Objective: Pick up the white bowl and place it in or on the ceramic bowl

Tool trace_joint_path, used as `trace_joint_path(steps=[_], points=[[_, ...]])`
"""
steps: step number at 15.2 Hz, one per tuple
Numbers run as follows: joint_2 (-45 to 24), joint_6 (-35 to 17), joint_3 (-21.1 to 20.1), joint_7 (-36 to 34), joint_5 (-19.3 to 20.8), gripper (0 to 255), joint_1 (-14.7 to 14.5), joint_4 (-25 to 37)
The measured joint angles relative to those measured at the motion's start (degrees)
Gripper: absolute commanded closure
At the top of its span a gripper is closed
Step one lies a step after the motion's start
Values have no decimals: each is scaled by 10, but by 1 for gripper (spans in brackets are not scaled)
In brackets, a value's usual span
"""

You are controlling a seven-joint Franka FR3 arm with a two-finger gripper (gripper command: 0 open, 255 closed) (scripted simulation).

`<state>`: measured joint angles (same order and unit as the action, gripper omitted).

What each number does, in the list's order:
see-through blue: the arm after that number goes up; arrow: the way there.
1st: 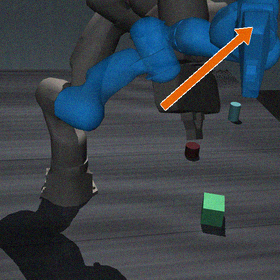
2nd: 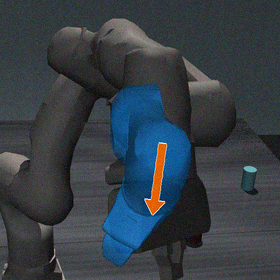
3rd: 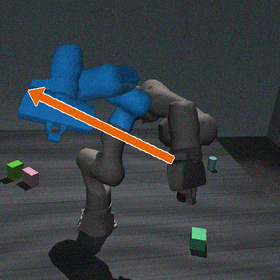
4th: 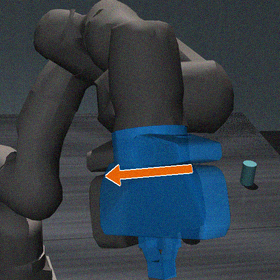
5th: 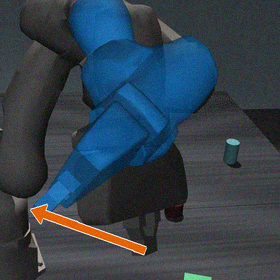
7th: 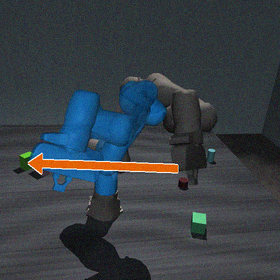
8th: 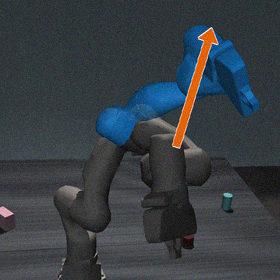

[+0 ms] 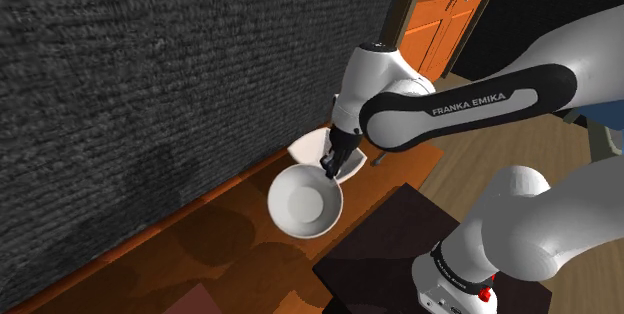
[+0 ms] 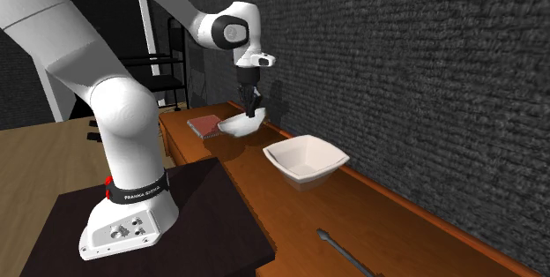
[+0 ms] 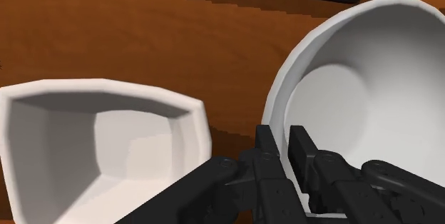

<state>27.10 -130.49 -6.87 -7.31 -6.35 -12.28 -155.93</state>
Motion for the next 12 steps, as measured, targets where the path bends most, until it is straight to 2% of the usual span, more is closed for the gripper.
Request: trace_joint_path(steps=[7, 12], points=[[30, 60, 2, -3, 2, 255, 0, 29], [11, 78, 48, 53, 29, 255, 33, 65]])
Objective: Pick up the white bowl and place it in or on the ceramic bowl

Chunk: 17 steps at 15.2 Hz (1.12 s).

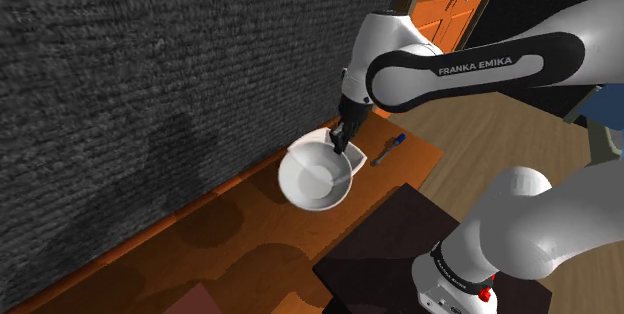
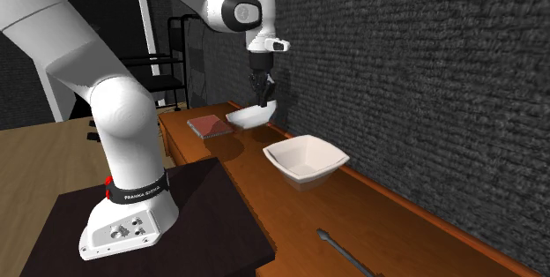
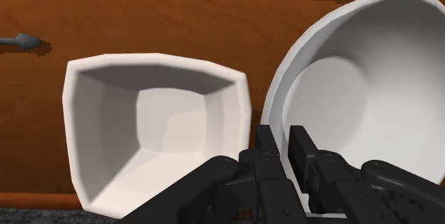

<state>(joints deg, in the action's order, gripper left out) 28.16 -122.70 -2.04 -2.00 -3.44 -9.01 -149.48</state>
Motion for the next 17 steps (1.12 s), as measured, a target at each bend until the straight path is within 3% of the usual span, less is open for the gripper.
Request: trace_joint_path(steps=[11, 17], points=[[-107, 29, 103, 140, 37, 255, 62, 132], [-190, 58, 150, 214, 31, 255, 85, 242]])
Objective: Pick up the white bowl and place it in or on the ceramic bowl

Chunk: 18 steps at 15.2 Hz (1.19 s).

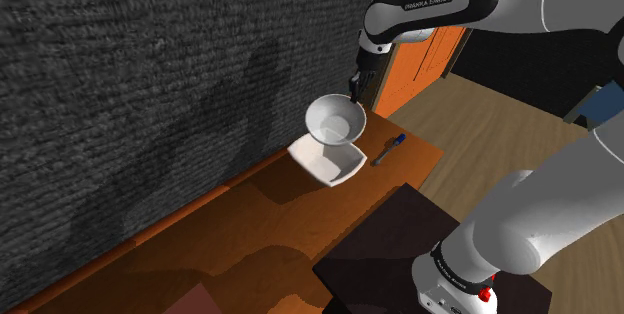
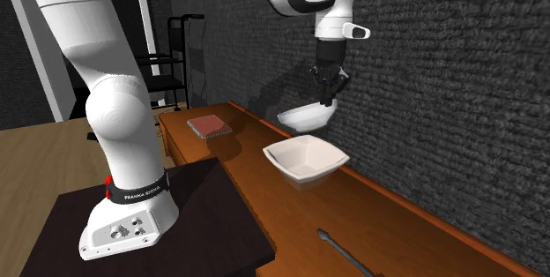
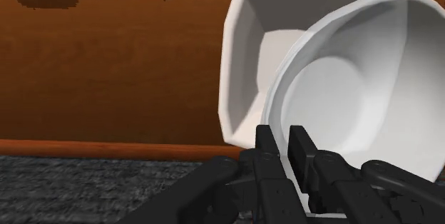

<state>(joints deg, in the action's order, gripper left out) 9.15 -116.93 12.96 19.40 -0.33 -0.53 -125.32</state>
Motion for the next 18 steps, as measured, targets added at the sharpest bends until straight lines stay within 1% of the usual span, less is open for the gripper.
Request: trace_joint_path(steps=[2, 5, 18], points=[[-16, -4, 5, 11, -3, 255, 3, 11], [-29, -23, 7, 15, -6, 255, 3, 4], [-73, -125, 10, 30, -21, 255, 3, -55]])
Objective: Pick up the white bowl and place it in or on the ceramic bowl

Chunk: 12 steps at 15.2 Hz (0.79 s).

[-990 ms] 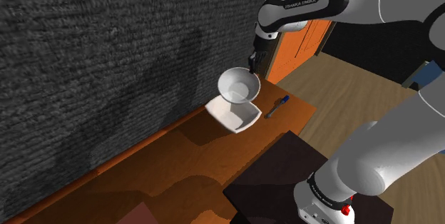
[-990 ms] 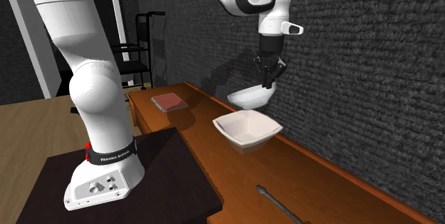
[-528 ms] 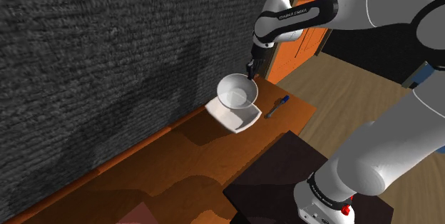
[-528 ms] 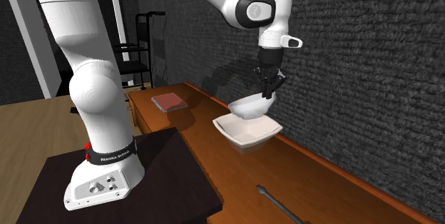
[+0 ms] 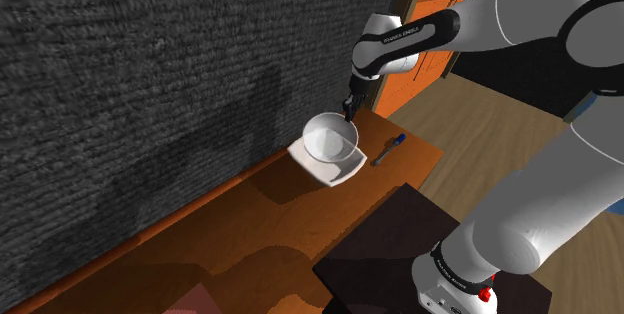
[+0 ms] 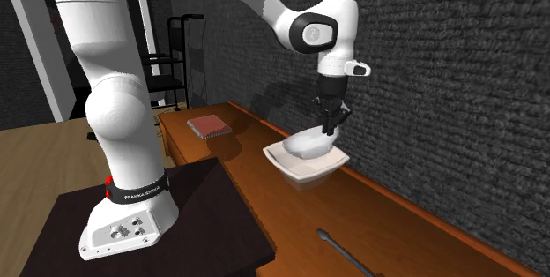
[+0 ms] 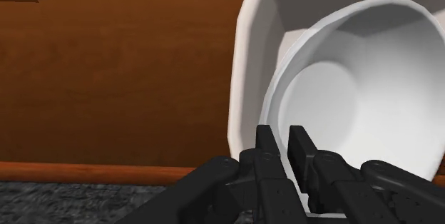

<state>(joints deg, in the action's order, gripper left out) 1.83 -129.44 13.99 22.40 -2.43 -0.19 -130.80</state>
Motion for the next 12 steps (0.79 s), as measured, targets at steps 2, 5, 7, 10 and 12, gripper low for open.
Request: trace_joint_path(steps=[2, 5, 7, 10, 12], points=[[-11, -15, 0, 3, -4, 255, 0, -4], [-26, -38, 0, 8, -10, 255, 0, -14], [-29, -43, 0, 10, -12, 255, 0, -15], [-30, -44, 0, 10, -12, 255, 0, -15], [-30, -44, 0, 10, -12, 0, 0, -15]])
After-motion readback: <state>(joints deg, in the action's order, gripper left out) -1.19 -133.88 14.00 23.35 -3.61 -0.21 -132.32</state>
